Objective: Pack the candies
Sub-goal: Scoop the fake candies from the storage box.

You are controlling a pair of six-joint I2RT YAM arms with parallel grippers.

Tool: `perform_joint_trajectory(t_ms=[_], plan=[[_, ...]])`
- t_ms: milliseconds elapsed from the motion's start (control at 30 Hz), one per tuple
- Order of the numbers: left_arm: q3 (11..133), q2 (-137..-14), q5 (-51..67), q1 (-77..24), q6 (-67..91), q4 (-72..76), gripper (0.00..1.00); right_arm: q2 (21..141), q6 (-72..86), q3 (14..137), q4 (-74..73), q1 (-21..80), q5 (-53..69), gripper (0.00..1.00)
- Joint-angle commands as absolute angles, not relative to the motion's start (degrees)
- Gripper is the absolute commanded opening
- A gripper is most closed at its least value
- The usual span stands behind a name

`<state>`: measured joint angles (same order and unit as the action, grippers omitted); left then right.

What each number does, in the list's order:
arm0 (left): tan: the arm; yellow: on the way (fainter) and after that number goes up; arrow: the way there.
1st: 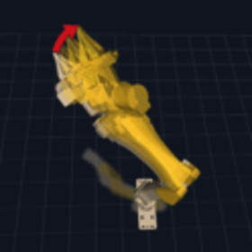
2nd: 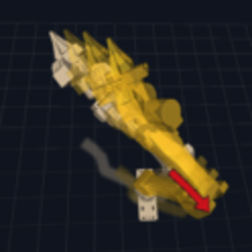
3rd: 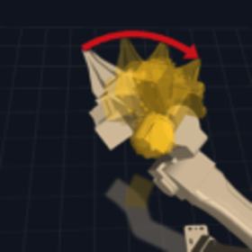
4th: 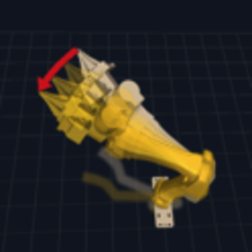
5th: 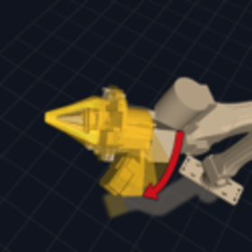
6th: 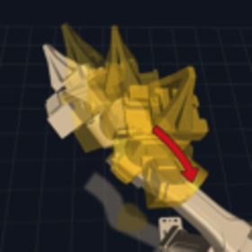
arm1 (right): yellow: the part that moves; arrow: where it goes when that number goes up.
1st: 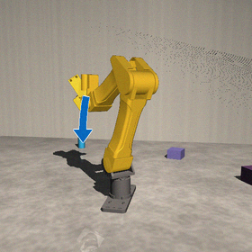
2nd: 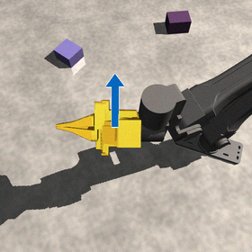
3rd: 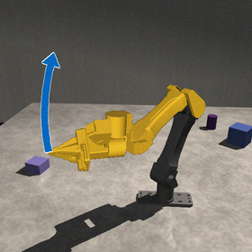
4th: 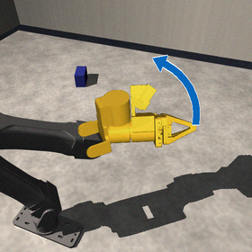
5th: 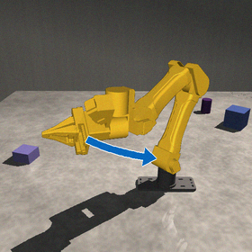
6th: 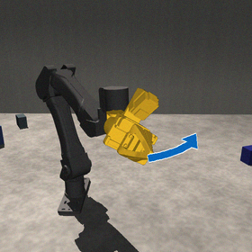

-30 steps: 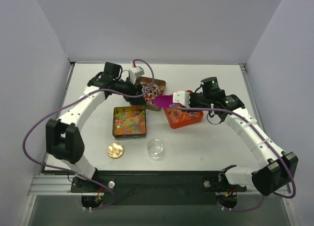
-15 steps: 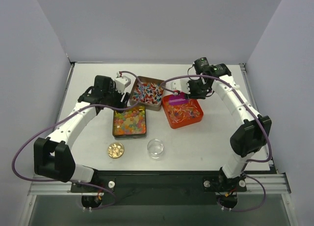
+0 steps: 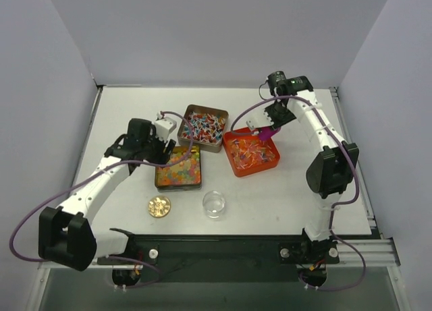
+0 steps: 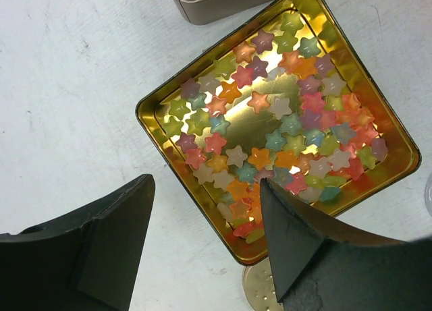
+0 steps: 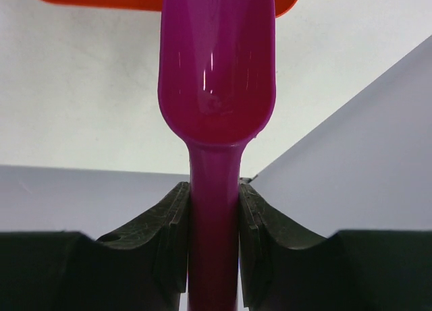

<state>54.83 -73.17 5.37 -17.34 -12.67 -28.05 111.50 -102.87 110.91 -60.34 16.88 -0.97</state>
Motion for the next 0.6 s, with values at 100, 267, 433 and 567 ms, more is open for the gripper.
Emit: perform_joint_trajectory(t_ms=[100,267,433,567], plan=[[51.9,-69.0,6.3,-18.5,-11.7,-23.1,0.74,115.0,-115.9,112.4,-59.7,18.6,-11.6,0.0],[51.2,-67.6,7.2,-18.5,-10.5,-22.1,0.74,117.3,-117.4,112.9,-57.7,19.9,-13.5,0.0],[49.3,-65.4,13.4,-18.5,-11.0,-20.3,0.74,117.2,-121.5,107.9,-53.4,21.4,-16.8,0.0],[48.2,-64.8,14.9,-18.5,-10.1,-19.7,0.74,115.1,-124.5,102.7,-51.7,22.3,-17.8,0.0]])
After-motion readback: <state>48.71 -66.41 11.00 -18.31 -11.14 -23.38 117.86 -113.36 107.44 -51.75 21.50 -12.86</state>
